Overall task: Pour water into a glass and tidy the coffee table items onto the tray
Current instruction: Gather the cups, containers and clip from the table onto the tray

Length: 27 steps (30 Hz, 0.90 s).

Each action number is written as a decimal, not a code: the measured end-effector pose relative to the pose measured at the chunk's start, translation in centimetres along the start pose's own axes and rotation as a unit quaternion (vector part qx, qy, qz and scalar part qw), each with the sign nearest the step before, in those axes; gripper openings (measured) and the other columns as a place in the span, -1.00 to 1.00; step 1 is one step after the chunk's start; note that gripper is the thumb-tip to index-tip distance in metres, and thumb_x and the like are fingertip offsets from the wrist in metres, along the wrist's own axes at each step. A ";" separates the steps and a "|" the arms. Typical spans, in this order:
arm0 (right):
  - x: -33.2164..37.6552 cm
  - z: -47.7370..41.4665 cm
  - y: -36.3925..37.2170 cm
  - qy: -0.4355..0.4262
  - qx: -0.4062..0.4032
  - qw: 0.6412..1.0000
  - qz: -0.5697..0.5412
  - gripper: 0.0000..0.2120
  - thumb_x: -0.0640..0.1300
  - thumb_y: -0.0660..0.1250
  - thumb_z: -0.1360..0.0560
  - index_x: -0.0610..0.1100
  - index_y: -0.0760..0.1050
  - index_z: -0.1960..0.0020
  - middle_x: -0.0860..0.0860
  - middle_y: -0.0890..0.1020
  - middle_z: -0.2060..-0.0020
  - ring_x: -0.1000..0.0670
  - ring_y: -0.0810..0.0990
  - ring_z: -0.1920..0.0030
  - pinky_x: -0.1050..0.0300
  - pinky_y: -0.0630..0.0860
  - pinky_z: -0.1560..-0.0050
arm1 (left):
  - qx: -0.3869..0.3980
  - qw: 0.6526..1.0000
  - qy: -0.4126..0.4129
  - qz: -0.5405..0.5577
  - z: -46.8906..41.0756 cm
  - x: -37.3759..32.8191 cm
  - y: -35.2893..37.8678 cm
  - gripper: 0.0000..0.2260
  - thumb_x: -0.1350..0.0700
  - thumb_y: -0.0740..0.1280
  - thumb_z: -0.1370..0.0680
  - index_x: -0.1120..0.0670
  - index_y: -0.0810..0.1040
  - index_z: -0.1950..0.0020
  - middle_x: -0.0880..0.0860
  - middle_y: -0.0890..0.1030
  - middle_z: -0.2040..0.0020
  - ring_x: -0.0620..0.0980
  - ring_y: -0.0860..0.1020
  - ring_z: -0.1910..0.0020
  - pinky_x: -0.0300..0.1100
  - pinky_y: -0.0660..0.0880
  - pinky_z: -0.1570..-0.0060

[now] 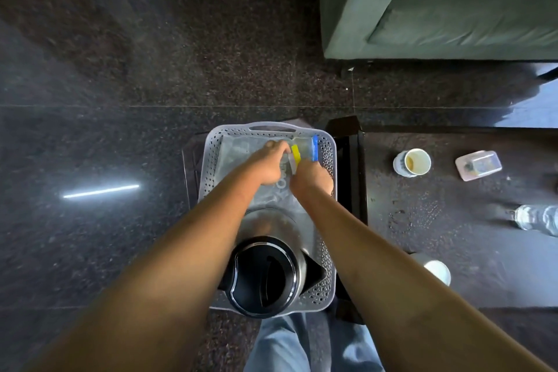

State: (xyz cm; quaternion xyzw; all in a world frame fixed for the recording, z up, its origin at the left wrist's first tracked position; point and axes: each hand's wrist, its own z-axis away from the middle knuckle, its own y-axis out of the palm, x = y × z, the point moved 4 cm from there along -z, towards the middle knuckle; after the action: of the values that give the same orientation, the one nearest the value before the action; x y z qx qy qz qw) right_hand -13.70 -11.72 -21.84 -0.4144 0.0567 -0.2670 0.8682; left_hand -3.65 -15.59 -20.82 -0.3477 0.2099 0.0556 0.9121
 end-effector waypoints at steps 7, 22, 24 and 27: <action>-1.7 1.4 0.3 0.060 -0.041 0.990 -0.121 -0.72 -0.29 0.14 -0.55 -0.31 0.41 -0.23 -0.22 0.60 -0.12 -0.21 0.59 -0.14 0.01 0.53 -0.06 | -0.004 0.996 0.009 -0.086 0.3 -1.0 0.9 -0.21 0.40 0.21 -0.46 -0.08 -0.05 -0.55 0.01 -0.07 -0.57 0.25 0.51 -0.17 -0.05 0.45 -0.03; -1.8 1.7 0.7 0.058 0.001 0.995 -0.085 -0.58 -0.22 0.09 -0.60 -0.29 0.16 -0.43 -0.21 0.46 -0.31 -0.17 0.52 -0.25 0.03 0.50 -0.11 | 0.073 0.993 -0.026 -0.090 0.9 -1.8 1.0 -0.16 0.34 0.21 -0.51 -0.22 -0.23 -0.52 0.19 0.51 -0.27 0.17 0.59 -0.05 -0.08 0.46 0.17; -1.6 1.7 0.9 0.049 -0.011 0.996 -0.080 -0.57 -0.20 0.09 -0.60 -0.27 0.11 -0.43 -0.21 0.51 -0.26 -0.20 0.55 -0.20 -0.01 0.51 -0.06 | 0.074 0.991 -0.030 -0.104 0.5 -1.9 0.8 -0.13 0.34 0.23 -0.51 -0.25 -0.25 -0.50 0.24 0.54 -0.20 0.16 0.59 -0.03 -0.09 0.45 0.20; -1.4 1.3 1.1 0.048 -0.012 0.997 -0.061 -0.57 -0.20 0.10 -0.60 -0.27 0.10 -0.42 -0.21 0.54 -0.22 -0.22 0.56 -0.18 -0.04 0.52 -0.06 | 0.102 0.986 -0.043 -0.128 -0.3 -2.2 0.6 -0.10 0.31 0.29 -0.51 -0.29 -0.28 -0.48 0.25 0.44 -0.34 0.18 0.56 -0.09 -0.03 0.50 0.04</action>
State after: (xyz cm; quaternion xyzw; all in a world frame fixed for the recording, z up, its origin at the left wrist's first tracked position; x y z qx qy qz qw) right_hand -14.01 -9.57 -22.01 -0.4140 0.0761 -0.3381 0.8417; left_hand -5.94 -15.26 -20.46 -0.2743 0.1284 -0.0679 0.9506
